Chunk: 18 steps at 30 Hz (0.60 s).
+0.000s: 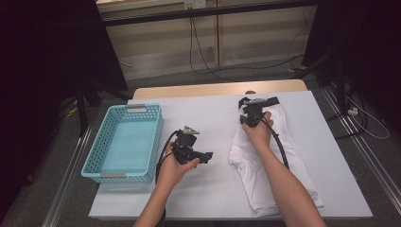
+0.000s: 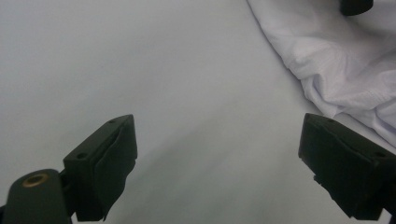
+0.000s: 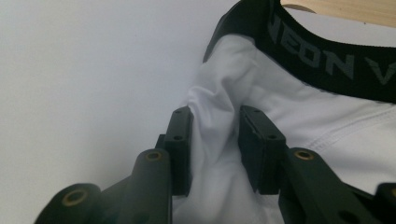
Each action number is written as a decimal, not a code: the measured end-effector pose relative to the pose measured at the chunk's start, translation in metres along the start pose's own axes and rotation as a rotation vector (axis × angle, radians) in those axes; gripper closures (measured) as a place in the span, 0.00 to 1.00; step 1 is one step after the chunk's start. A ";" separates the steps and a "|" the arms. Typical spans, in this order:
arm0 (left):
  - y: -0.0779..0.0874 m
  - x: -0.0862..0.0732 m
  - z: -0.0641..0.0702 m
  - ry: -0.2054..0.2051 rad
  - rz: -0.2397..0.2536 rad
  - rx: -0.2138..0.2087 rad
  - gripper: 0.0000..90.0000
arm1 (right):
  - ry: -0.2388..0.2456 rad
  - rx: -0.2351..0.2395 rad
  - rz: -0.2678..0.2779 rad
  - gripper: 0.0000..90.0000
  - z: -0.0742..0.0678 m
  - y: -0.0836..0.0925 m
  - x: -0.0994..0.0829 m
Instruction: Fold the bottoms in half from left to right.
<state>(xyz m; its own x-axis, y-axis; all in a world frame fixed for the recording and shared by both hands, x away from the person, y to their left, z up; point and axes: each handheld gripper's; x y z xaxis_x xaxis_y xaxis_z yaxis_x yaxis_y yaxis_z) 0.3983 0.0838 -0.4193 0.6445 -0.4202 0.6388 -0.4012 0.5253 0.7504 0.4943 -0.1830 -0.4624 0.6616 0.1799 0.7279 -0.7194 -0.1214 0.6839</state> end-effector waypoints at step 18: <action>-0.001 0.000 -0.001 0.000 -0.003 0.004 0.13 | -0.042 0.050 0.025 0.97 0.009 0.003 -0.001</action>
<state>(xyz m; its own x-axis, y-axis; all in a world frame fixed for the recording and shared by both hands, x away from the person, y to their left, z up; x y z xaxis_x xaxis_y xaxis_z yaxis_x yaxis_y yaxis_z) 0.3992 0.0843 -0.4201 0.6458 -0.4214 0.6367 -0.4018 0.5215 0.7527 0.4933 -0.1922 -0.4602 0.6524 0.1350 0.7458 -0.7252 -0.1745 0.6660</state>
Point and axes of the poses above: each handheld gripper's, and its own axes: y roughly backward along the jaws, x roughly out of its top, z roughly to its right, and after that the axes turned 3 degrees about y, right-handed
